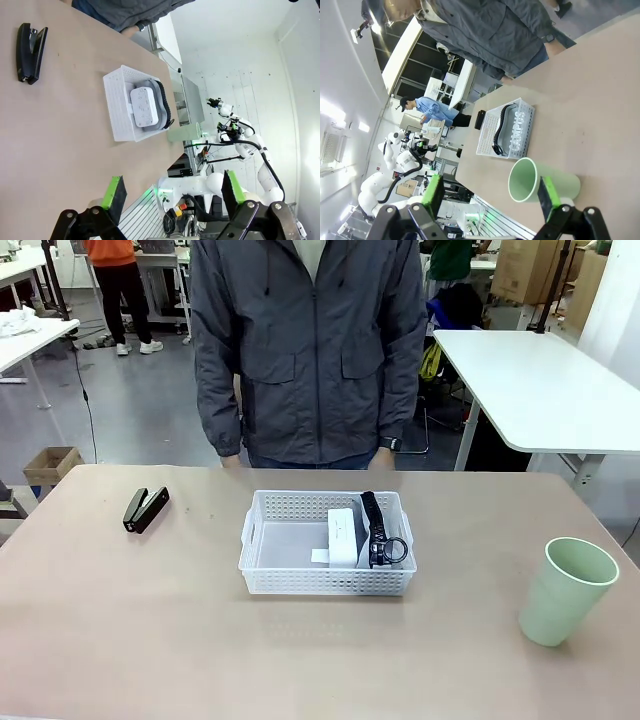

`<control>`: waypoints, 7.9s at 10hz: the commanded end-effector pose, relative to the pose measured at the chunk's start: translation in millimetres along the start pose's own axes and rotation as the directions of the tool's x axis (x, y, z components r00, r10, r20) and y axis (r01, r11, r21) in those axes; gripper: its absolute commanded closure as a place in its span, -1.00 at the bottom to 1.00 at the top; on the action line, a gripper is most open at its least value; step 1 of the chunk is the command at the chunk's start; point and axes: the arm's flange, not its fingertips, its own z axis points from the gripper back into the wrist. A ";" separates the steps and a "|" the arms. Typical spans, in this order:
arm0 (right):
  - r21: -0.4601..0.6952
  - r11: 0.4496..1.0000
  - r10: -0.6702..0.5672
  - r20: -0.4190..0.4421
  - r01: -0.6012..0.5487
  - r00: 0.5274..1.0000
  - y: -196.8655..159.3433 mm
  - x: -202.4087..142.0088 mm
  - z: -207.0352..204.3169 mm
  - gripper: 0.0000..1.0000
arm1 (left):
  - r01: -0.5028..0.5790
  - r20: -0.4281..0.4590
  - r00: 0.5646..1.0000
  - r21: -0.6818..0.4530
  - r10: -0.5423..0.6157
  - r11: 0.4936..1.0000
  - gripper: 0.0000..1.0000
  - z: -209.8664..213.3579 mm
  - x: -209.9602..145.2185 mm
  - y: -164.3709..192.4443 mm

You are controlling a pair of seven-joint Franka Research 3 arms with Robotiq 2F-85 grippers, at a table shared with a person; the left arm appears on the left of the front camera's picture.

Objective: Efficiently arrange items inside the basket to fit them all.
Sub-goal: Pick up the Stapler and place it inside the Organizing basket.

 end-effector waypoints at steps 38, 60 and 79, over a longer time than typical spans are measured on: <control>0.021 0.999 0.028 0.017 -0.028 0.999 1.1 2.1 0.6 -1.00 | 0.479 -0.468 0.876 0.811 -0.119 0.336 -1.00 -257.8 157.5 102.5; 0.021 0.999 0.028 0.017 -0.028 0.999 1.1 2.1 0.6 -1.00 | 0.857 -0.749 0.502 0.361 -0.432 0.369 1.00 -181.3 129.5 -79.2; 0.021 0.999 0.028 0.017 -0.028 0.999 1.1 2.1 0.6 -1.00 | 0.989 -0.752 0.024 -0.078 -0.658 0.125 0.16 -484.9 19.6 -117.5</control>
